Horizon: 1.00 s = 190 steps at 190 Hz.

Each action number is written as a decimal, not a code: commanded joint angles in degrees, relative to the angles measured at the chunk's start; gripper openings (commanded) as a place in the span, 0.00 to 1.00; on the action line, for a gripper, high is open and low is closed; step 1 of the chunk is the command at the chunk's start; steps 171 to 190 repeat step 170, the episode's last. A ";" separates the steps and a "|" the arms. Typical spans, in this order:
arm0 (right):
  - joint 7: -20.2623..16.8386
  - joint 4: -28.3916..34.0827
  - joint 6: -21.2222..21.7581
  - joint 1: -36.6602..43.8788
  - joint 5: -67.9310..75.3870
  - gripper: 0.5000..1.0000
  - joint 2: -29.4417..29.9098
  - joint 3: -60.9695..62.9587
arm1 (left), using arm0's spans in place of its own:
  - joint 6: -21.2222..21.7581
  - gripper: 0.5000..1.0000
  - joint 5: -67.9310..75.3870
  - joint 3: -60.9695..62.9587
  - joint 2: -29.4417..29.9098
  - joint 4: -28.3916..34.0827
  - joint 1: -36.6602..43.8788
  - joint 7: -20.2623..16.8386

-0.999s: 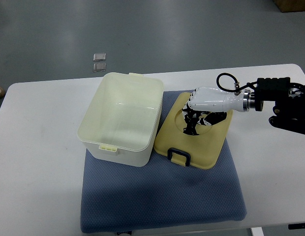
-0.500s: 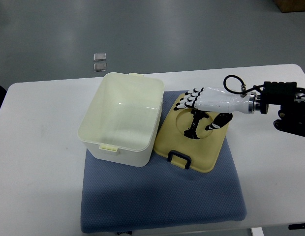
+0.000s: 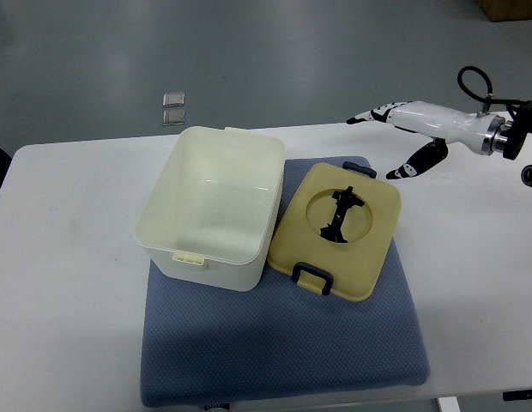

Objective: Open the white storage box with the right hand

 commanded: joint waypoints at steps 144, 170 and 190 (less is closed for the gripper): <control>-11.45 -3.66 2.53 -16.23 49.08 0.85 10.62 20.92 | -0.08 1.00 -0.11 -0.01 0.00 -0.52 -0.01 0.00; -11.45 -3.92 2.44 -17.64 48.38 0.85 12.46 26.47 | -0.08 1.00 -0.11 -0.01 0.00 -0.52 -0.01 0.00; -11.45 -3.92 2.44 -17.64 48.38 0.85 12.46 26.47 | -0.08 1.00 -0.11 -0.01 0.00 -0.52 -0.01 0.00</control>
